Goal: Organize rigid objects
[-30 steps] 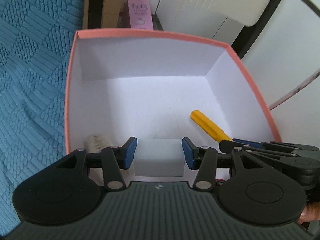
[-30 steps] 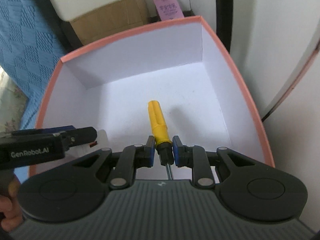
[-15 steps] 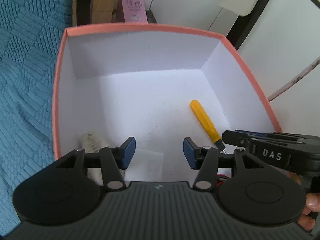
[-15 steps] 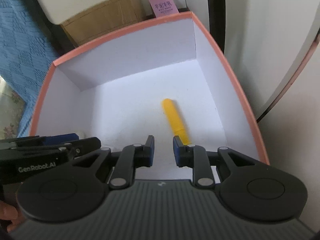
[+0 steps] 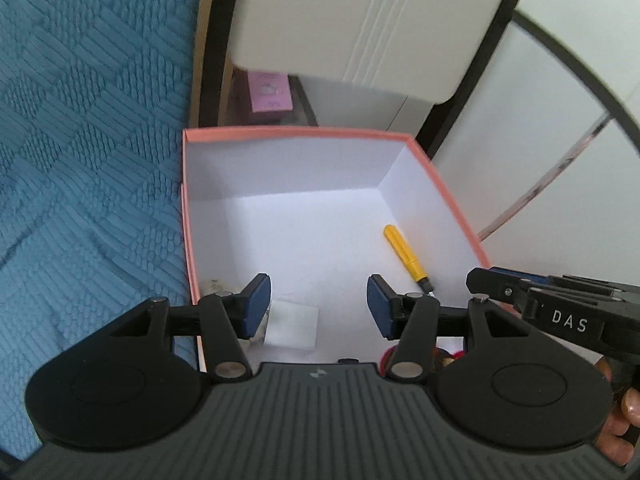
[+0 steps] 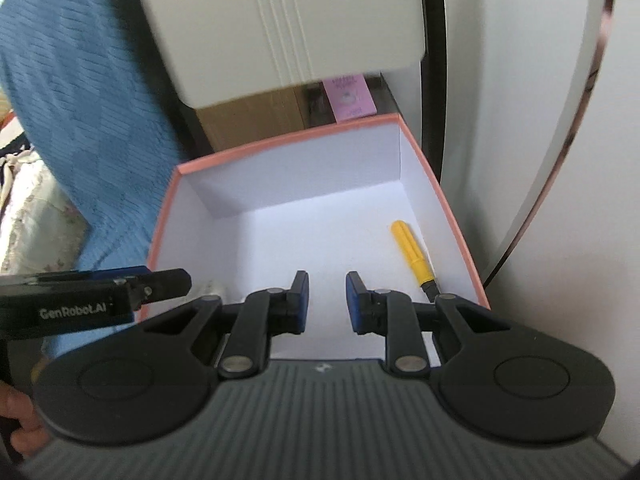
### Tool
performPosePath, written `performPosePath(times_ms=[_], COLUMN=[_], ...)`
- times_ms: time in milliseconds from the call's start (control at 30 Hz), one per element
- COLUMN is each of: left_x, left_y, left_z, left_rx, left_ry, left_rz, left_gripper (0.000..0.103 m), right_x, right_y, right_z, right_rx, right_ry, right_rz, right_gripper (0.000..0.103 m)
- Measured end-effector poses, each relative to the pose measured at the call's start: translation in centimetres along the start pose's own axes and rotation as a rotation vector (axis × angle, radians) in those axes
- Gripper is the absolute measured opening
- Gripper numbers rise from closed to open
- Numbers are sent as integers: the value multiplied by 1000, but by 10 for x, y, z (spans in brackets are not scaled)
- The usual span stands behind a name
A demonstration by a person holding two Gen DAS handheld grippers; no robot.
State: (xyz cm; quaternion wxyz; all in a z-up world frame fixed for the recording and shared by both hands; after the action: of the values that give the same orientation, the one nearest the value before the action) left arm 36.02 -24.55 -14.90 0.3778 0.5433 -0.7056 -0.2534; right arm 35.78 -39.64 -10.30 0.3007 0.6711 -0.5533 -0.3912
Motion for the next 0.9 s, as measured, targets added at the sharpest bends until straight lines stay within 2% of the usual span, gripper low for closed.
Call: performPosePath(times_ms=[367, 600, 900], left_x=[10, 7, -3], left_y=[92, 131, 174], left_z=[12, 31, 66], left_rx=[106, 135, 172], left_ry=[-49, -65, -75], left_rz=[47, 64, 77], left_gripper=[68, 74, 89], right_x=[-34, -49, -66], right_y=[77, 117, 146], right_z=[20, 42, 74], right_rx=[114, 166, 196], right_ry=[16, 7, 11], right_rz=[13, 34, 59], right_gripper=[24, 24, 24])
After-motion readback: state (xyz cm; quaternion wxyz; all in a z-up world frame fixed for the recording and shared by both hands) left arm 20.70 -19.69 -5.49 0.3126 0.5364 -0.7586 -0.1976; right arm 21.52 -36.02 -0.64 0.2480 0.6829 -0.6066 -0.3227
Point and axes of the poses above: each gripper's, at about its wrist camera, not at the fingertips, and y roughly against the way its jaws point, x to its right, z to its underside, the point moved 6 cm from there along -y, roughly the way its jaws point, and after that the axes turned 3 degrees about -y, right-handed, at the moved point
